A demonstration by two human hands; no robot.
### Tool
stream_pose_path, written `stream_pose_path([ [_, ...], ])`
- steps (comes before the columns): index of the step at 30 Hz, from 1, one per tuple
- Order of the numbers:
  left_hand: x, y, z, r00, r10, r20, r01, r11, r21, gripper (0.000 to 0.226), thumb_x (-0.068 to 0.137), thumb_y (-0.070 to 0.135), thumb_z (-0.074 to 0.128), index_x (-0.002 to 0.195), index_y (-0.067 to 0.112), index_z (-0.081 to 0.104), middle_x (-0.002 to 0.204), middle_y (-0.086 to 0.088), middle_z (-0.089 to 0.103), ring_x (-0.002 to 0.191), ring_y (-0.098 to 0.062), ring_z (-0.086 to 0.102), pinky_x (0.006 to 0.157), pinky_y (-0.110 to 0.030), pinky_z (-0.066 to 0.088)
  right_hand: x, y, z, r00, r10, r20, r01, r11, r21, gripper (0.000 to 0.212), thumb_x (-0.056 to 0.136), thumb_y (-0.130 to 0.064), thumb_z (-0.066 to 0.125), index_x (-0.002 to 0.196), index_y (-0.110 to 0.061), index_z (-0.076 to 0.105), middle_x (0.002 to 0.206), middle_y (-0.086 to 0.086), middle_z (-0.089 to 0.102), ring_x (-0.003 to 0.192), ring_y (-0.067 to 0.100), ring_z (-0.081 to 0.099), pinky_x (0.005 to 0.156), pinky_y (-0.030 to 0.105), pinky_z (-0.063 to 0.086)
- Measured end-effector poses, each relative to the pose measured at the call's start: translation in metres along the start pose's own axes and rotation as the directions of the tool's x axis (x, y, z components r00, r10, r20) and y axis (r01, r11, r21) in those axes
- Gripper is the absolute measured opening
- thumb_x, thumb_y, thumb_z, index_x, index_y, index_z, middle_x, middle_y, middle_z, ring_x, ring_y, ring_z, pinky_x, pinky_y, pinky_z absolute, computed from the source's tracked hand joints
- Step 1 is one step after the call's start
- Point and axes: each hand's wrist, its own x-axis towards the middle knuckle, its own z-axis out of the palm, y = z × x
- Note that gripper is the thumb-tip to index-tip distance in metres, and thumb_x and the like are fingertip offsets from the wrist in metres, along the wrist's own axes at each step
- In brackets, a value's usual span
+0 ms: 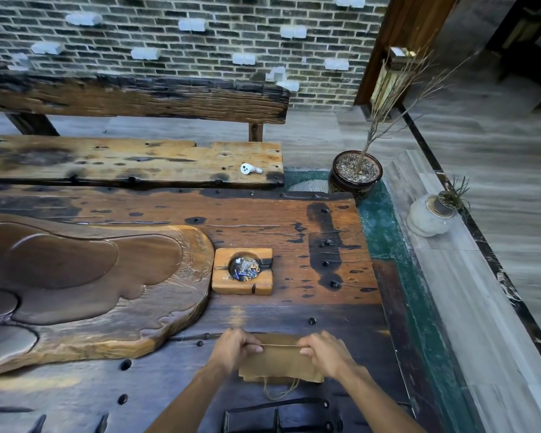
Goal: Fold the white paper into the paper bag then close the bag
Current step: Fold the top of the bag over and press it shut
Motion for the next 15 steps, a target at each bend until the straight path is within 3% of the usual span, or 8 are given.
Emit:
stream_pose_path([
  [2, 0.000, 0.002, -0.001, 1.000, 0.009, 0.003, -0.009, 1.000, -0.011, 0.015, 0.082, 0.032, 0.073, 0.087, 0.019, 0.079, 0.064, 0.036, 0.065, 0.086, -0.005, 0.070, 0.073, -0.016, 0.047, 0.000, 0.002, 0.000, 1.000, 0.002, 0.005, -0.002, 1.000, 0.007, 0.029, 0.098, -0.033, 0.051, 0.124, -0.033, 0.062, 0.119, 0.002, 0.068, 0.113, 0.020, 0.062, 0.090, 0.030, 0.044],
  [3, 0.000, 0.003, -0.001, 1.000, 0.008, 0.005, -0.008, 1.000, -0.019, 0.015, 0.082, 0.032, 0.073, 0.087, 0.019, 0.079, 0.064, 0.035, 0.064, 0.086, -0.004, 0.070, 0.072, -0.014, 0.045, 0.000, 0.002, -0.001, 1.000, -0.003, -0.004, 0.003, 1.000, 0.000, 0.028, 0.098, -0.033, 0.051, 0.124, -0.033, 0.063, 0.119, 0.002, 0.068, 0.113, 0.020, 0.062, 0.089, 0.030, 0.044],
  [7, -0.002, 0.002, 0.000, 1.000, -0.008, 0.000, 0.008, 0.999, -0.040, 0.015, 0.082, 0.031, 0.074, 0.089, 0.018, 0.080, 0.088, 0.011, 0.078, 0.088, -0.002, 0.068, 0.074, -0.009, 0.044, -0.002, 0.002, -0.006, 0.997, -0.025, -0.078, 0.021, 0.998, -0.058, 0.025, 0.095, -0.043, 0.053, 0.104, -0.026, 0.069, 0.103, -0.004, 0.074, 0.105, 0.018, 0.066, 0.080, 0.031, 0.047],
  [10, -0.005, 0.002, -0.002, 0.999, -0.033, 0.006, 0.034, 0.997, -0.074, 0.015, 0.080, 0.030, 0.076, 0.088, 0.018, 0.080, 0.092, 0.007, 0.078, 0.086, 0.001, 0.067, 0.075, -0.008, 0.045, -0.004, 0.006, -0.010, 0.994, 0.021, -0.111, -0.028, 0.998, -0.057, 0.035, 0.087, -0.057, 0.056, 0.094, -0.025, 0.070, 0.093, -0.006, 0.076, 0.096, 0.016, 0.067, 0.077, 0.032, 0.049],
  [13, -0.006, 0.003, -0.001, 0.998, -0.053, 0.025, 0.055, 0.994, -0.091, 0.007, 0.080, 0.029, 0.076, 0.080, 0.023, 0.081, 0.084, 0.013, 0.077, 0.077, 0.010, 0.061, 0.073, -0.005, 0.041, -0.006, 0.012, -0.009, 0.992, 0.060, -0.110, -0.061, 0.998, -0.012, 0.037, 0.082, -0.059, 0.062, 0.089, -0.024, 0.071, 0.087, -0.005, 0.076, 0.090, 0.015, 0.067, 0.075, 0.031, 0.049],
  [15, -0.005, 0.002, -0.001, 0.999, -0.049, 0.024, 0.051, 0.995, -0.090, 0.018, 0.080, 0.030, 0.076, 0.063, 0.037, 0.074, 0.065, 0.028, 0.070, 0.070, 0.014, 0.058, 0.074, -0.008, 0.040, -0.007, 0.018, -0.007, 0.995, 0.053, -0.083, -0.050, 0.998, 0.030, 0.026, 0.086, -0.048, 0.064, 0.095, -0.025, 0.072, 0.095, -0.006, 0.076, 0.099, 0.017, 0.067, 0.079, 0.032, 0.049],
])
